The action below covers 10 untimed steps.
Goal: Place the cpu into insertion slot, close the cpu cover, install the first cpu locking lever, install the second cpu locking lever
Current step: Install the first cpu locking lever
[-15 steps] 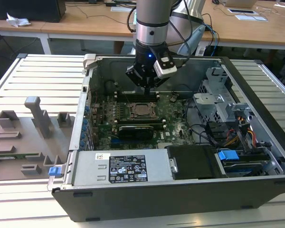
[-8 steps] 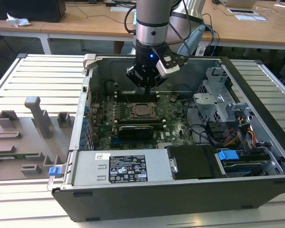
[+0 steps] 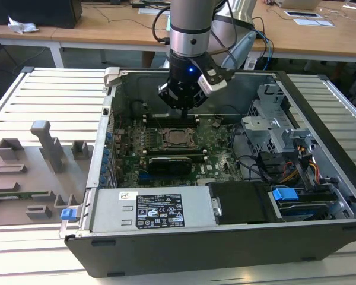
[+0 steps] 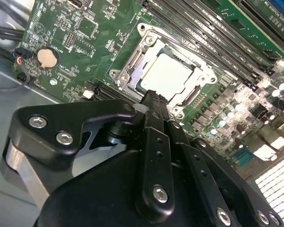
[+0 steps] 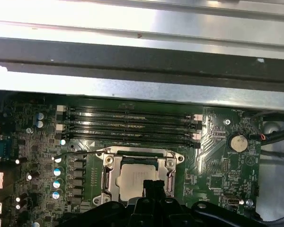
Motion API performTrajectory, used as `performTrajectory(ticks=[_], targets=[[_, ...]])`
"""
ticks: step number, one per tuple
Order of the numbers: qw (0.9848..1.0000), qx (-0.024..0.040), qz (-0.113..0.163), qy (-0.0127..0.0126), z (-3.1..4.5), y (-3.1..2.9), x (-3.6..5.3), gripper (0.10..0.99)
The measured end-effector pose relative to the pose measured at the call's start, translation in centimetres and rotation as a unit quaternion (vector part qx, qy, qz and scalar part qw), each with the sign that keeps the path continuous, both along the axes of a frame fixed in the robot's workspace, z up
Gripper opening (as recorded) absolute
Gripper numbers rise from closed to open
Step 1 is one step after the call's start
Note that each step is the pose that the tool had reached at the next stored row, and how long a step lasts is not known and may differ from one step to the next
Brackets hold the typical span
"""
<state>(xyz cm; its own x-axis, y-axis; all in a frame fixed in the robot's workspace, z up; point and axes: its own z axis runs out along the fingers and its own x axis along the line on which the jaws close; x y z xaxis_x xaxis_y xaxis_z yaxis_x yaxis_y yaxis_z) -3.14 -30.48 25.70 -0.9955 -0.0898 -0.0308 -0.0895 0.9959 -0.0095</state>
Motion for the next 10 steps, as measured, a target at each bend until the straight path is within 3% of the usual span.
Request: performTrajectory(ticks=[3,6,10], targets=[[0.9997,0.0,0.024,0.0,0.0,0.0,0.0,0.106],[0.9997,0.0,0.026,0.0,0.0,0.0,0.01,0.106],[0.9997,0.0,0.026,0.0,0.0,0.0,-1.38,0.106]])
